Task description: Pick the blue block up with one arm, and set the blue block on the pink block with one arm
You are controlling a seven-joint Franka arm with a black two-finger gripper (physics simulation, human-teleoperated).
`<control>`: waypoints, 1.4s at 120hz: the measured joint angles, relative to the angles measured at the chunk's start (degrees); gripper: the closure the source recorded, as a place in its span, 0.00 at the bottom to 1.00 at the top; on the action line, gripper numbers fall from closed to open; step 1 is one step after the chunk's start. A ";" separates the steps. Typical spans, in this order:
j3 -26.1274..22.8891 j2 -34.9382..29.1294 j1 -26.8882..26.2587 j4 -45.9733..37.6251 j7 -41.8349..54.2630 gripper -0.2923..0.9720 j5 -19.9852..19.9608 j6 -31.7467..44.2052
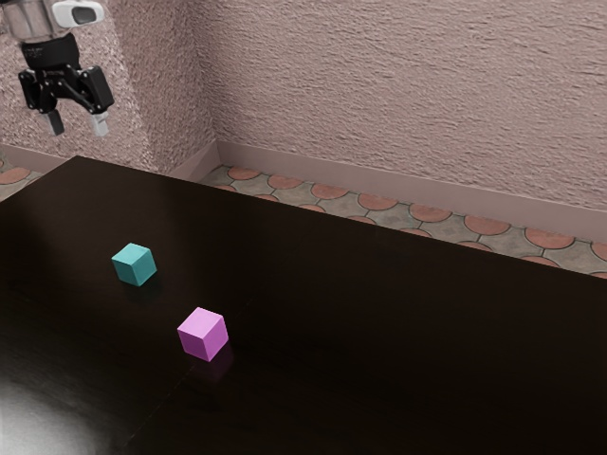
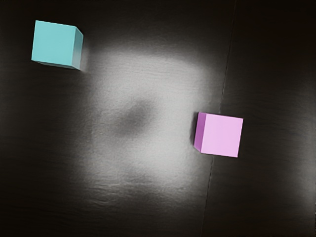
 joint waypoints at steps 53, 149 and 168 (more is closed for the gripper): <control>-3.01 5.60 -6.63 20.42 5.02 0.23 9.56 -2.85; -0.05 37.12 5.98 4.72 16.32 0.23 7.47 22.40; 0.18 38.90 6.00 5.44 17.56 0.23 7.40 23.14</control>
